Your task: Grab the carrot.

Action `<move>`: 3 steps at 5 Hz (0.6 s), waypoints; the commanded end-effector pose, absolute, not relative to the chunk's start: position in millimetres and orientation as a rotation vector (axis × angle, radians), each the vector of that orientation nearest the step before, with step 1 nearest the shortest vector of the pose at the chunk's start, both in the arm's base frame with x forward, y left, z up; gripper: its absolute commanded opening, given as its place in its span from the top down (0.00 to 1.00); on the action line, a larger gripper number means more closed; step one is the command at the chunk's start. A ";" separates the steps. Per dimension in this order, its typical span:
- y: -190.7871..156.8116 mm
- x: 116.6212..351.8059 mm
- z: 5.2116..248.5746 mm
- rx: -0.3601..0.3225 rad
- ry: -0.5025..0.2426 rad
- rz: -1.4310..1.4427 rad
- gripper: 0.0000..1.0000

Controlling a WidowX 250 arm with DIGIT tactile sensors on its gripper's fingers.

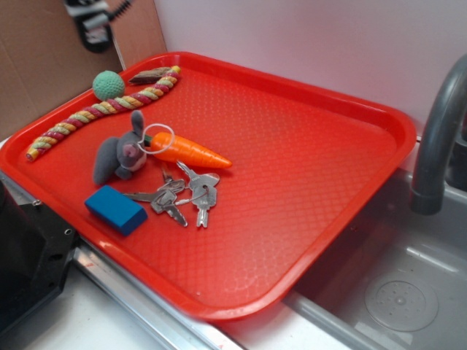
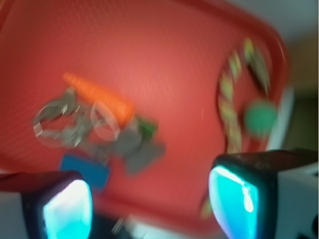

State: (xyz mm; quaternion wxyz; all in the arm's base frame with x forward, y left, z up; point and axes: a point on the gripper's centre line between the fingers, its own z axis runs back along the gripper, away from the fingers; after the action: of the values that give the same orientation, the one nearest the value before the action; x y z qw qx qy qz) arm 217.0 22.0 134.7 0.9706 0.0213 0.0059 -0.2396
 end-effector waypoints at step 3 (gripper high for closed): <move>-32.8 221.5 44.8 0.036 -0.144 -0.929 0.00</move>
State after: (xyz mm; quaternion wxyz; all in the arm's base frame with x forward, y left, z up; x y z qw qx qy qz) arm 216.1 -16.6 37.2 0.8946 0.0068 -0.0532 -0.4436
